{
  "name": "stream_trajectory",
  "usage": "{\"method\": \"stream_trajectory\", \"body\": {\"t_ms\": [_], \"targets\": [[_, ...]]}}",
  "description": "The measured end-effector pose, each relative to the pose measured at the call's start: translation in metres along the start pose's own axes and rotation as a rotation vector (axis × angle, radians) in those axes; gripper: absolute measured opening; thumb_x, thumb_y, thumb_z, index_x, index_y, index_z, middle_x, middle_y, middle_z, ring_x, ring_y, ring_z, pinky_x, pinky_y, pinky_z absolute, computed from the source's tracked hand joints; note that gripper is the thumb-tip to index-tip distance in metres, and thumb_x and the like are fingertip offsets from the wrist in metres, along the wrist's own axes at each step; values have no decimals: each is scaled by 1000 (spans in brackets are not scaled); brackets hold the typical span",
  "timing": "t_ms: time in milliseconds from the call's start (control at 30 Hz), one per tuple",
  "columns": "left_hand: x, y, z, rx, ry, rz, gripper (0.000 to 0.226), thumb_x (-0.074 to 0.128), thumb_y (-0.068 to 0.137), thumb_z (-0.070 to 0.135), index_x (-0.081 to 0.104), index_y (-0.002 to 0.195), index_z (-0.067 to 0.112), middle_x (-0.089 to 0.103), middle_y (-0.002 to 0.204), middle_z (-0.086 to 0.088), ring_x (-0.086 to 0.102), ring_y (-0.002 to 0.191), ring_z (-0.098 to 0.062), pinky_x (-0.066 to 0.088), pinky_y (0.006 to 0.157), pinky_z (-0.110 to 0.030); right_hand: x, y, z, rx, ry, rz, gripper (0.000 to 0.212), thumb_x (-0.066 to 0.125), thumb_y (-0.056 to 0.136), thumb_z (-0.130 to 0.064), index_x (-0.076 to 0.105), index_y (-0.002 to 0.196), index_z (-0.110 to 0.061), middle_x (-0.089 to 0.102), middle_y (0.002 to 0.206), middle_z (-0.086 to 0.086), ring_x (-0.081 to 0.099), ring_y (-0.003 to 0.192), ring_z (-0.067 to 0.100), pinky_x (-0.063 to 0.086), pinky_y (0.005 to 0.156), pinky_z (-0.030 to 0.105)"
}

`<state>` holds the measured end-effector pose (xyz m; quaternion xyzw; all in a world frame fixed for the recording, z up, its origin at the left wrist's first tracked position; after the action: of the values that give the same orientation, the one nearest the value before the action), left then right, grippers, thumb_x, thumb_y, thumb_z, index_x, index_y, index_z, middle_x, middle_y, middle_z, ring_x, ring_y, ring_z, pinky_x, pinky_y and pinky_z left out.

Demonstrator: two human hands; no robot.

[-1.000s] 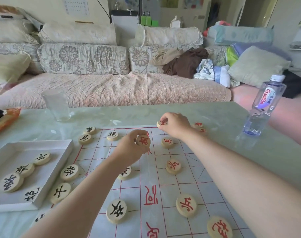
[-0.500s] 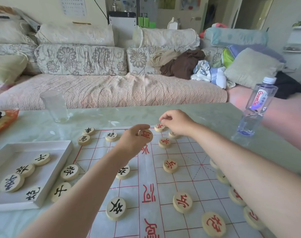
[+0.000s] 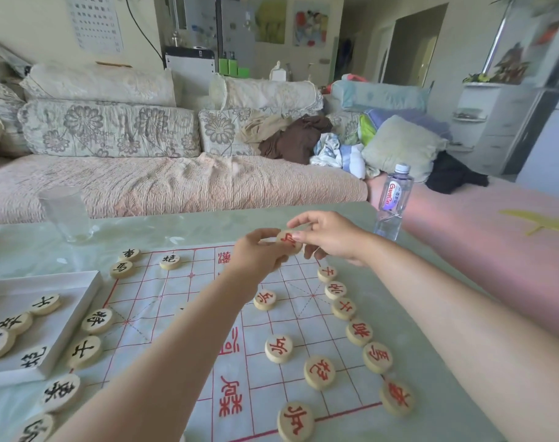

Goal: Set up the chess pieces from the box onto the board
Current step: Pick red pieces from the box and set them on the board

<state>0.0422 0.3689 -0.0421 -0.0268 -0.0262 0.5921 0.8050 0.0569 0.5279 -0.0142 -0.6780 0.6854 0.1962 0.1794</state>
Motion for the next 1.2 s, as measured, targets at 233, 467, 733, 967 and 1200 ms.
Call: {"method": "stream_trajectory", "body": {"t_ms": [233, 467, 733, 967, 1200], "targets": [[32, 3, 1, -59, -62, 19, 22, 76, 79, 10, 66, 98, 7, 68, 72, -9, 62, 64, -15, 53, 64, -22, -27, -16, 17, -45, -26, 2, 46, 82, 76, -2, 67, 118, -14, 72, 97, 3, 66, 70, 9, 47, 57, 21], [45, 38, -16, 86, 427, 36, 26, 59, 90, 31, 59, 115, 24, 67, 88, 2, 62, 72, -17, 55, 72, -36, -39, 17, 55, -23, -114, 118, 41, 85, 77, -23, 69, 114, -16, 70, 99, -1, 64, 59, 5, 44, 54, 13], [41, 68, -66, 244, 1110, -126, 31, 49, 95, 25, 60, 124, 29, 58, 125, 0, 50, 116, -20, 44, 97, -35, -46, 56, 125, 160, -363, 188, 32, 84, 77, -32, 70, 104, -20, 70, 104, -3, 63, 96, 15, 49, 86, 29], [44, 70, -80, 277, 1243, -184, 34, 47, 96, 35, 57, 129, 33, 41, 139, -1, 32, 128, -22, 35, 103, -39, -39, 75, 145, 268, -446, 119, 47, 80, 74, -38, 70, 101, -1, 70, 107, 17, 63, 78, 21, 52, 82, 38], [42, 69, -83, 292, 1234, -199, 38, 54, 92, 34, 54, 130, 32, 40, 137, 0, 30, 127, -21, 35, 106, -40, -32, 74, 142, 310, -474, 104, 37, 77, 68, -48, 69, 76, -13, 66, 73, 8, 58, 70, 19, 41, 67, 29]]}}
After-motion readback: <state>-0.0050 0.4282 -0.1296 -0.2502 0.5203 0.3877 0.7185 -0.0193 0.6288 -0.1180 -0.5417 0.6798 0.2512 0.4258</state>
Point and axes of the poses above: each hand's wrist, its own y-axis towards the middle knuckle, its own x-axis out of the palm, z = x × y, the point moved 4 cm from there along y, towards the middle knuckle
